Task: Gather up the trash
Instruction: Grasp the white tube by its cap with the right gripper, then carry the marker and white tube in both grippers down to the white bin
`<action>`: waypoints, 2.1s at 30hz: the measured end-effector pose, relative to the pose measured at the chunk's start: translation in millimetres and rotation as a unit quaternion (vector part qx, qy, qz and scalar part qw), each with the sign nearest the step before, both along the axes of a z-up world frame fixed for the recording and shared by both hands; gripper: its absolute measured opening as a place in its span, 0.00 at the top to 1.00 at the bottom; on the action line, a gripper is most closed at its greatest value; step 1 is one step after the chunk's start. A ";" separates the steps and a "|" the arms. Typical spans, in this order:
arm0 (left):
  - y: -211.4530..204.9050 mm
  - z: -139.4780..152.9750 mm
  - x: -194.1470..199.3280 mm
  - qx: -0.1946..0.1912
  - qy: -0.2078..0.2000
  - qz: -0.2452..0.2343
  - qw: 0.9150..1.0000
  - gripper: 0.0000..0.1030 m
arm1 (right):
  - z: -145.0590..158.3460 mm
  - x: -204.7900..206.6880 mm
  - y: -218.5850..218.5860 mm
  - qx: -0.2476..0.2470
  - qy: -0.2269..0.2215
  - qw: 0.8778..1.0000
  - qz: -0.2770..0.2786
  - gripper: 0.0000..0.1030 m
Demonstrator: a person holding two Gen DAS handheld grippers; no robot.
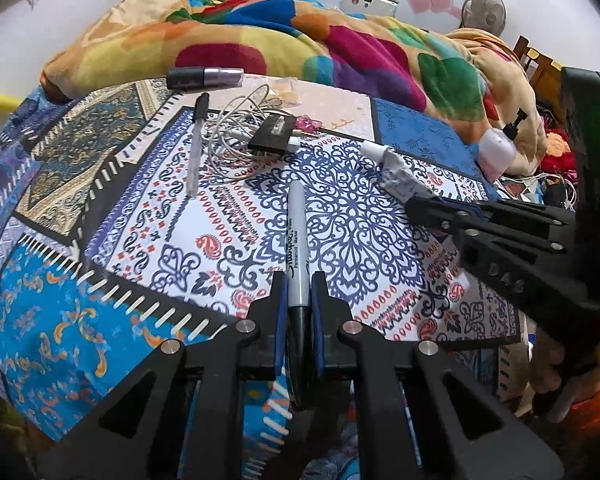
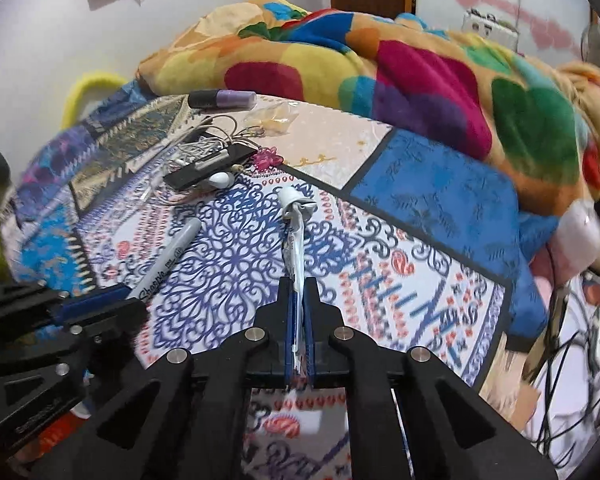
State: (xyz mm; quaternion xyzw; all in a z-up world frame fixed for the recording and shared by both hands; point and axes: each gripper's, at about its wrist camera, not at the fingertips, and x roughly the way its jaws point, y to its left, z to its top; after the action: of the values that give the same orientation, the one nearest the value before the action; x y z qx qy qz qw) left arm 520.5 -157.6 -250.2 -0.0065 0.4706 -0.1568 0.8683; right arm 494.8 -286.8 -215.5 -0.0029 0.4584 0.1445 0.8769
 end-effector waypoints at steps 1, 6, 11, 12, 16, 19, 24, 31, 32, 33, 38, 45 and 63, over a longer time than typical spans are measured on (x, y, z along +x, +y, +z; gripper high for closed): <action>0.3 1.9 -2.7 0.001 -0.001 0.001 1.000 0.90 | 2.4 -2.2 -1.5 0.006 0.003 1.000 -0.001 0.96; 6.0 22.5 -18.7 0.001 -0.017 0.003 1.000 0.90 | 24.0 -15.6 1.3 0.012 -0.010 1.000 -0.002 0.96; 20.2 56.1 -36.9 -0.003 -0.042 0.016 0.999 0.90 | 58.5 -30.9 13.6 0.021 -0.041 0.999 0.008 0.96; 24.7 63.9 -41.9 -0.004 -0.048 0.020 0.999 0.90 | 65.5 -35.5 16.0 0.022 -0.047 0.999 0.011 0.96; 45.3 87.3 -60.2 -0.006 -0.065 0.042 0.997 0.90 | 96.5 -54.2 35.1 0.026 -0.075 0.997 0.024 0.96; 62.8 102.0 -76.1 -0.009 -0.074 0.057 0.996 0.90 | 116.1 -69.3 51.8 0.032 -0.091 0.995 0.038 0.96; 97.2 119.8 -107.7 -0.013 -0.085 0.085 0.993 0.90 | 135.3 -93.3 78.2 0.036 -0.106 0.992 0.063 0.96; 149.0 127.3 -151.6 -0.014 -0.088 0.126 0.988 0.90 | 147.2 -125.7 122.6 0.044 -0.113 0.987 0.103 0.96; 157.2 127.6 -157.6 -0.016 -0.087 0.132 0.987 0.90 | 147.2 -129.3 127.6 0.044 -0.113 0.987 0.107 0.96; 165.9 127.3 -164.7 -0.017 -0.085 0.139 0.987 0.90 | 147.1 -133.5 136.0 0.045 -0.112 0.986 0.113 0.96; 205.0 122.7 -198.2 -0.003 -0.087 0.169 0.982 0.90 | 142.2 -150.1 177.2 0.047 -0.105 0.982 0.149 0.96; 258.9 102.5 -229.4 0.006 -0.071 0.212 0.975 0.90 | 121.6 -168.3 239.3 0.041 -0.079 0.975 0.203 0.96; 355.9 -27.1 -249.9 -0.020 0.061 0.289 0.955 0.90 | 11.1 -176.4 363.8 -0.023 0.059 0.952 0.298 0.96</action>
State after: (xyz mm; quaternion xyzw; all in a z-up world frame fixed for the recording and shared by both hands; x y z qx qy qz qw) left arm 270.5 198.3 -277.3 -0.1694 0.4973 0.0918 0.8459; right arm 318.3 77.1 -204.4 -0.1514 0.4905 0.3889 0.7650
